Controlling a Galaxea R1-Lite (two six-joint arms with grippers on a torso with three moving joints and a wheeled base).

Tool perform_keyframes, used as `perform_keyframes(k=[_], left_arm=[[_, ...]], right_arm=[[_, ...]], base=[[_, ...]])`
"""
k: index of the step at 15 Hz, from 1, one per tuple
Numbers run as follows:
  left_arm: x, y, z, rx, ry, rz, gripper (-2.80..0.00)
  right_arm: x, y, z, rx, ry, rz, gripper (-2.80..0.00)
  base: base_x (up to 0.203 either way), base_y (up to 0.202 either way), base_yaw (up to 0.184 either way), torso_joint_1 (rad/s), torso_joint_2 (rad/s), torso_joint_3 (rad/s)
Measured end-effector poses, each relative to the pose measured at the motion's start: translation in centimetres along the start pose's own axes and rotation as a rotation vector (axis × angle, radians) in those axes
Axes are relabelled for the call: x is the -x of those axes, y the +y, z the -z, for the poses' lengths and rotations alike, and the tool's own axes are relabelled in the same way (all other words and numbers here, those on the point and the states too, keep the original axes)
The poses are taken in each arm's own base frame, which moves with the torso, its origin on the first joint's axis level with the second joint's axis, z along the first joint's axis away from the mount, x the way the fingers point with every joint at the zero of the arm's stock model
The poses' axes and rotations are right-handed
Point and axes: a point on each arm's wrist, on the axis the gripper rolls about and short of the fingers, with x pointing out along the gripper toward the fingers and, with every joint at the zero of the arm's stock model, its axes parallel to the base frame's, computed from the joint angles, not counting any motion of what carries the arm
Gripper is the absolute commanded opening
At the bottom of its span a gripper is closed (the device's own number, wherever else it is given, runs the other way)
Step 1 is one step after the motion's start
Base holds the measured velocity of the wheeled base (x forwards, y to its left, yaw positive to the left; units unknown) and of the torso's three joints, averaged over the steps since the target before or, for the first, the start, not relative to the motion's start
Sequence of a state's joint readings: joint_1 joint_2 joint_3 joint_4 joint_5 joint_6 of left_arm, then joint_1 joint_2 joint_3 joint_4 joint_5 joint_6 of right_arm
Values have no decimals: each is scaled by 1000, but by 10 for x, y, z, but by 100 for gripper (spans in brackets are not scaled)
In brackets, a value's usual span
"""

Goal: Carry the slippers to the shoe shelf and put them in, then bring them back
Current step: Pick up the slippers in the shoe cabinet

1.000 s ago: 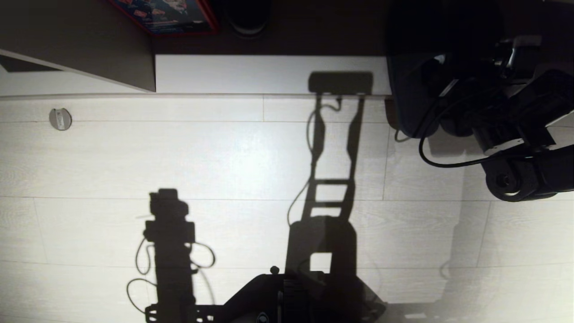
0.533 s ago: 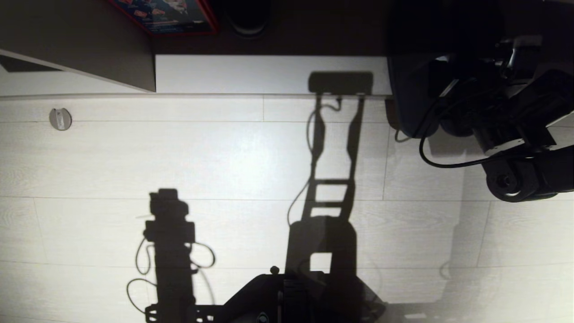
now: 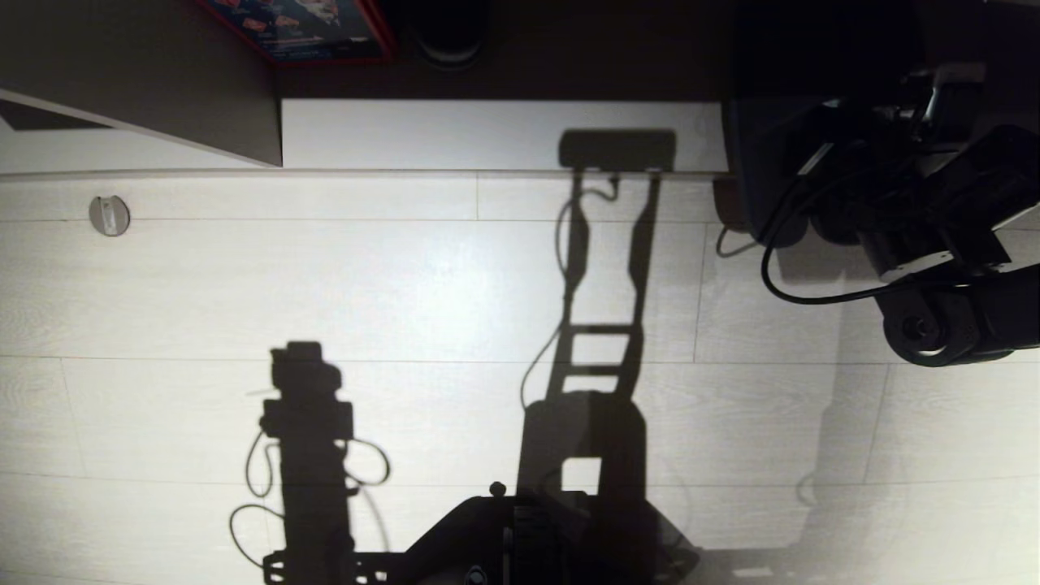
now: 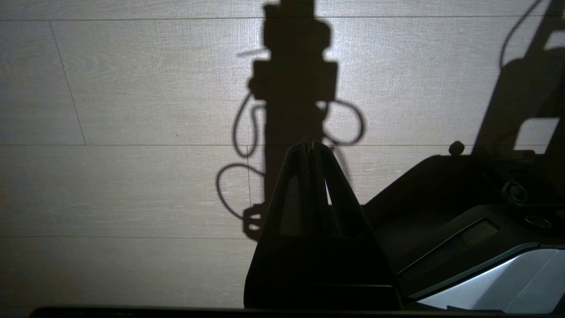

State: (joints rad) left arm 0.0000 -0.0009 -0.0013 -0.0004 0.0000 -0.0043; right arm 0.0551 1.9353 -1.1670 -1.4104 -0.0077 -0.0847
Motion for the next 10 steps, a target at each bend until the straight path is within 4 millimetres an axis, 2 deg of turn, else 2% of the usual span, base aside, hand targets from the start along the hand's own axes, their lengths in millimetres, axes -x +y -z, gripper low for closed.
perform_keyframes(k=[3,6,10], left_arm=[[0,0,0,0,0,0,-280],[0,0,0,0,0,0,-280],[0,0,0,0,0,0,-280]], right_arm=[[1,0,-2,-7,0,0,-280],[7,-1,-12,-23,-1,0,-280],[27,-3,-31,-34,14,-1,-280]], base=[[0,0,0,0,0,0],[0,0,0,0,0,0],[0,0,0,0,0,0]])
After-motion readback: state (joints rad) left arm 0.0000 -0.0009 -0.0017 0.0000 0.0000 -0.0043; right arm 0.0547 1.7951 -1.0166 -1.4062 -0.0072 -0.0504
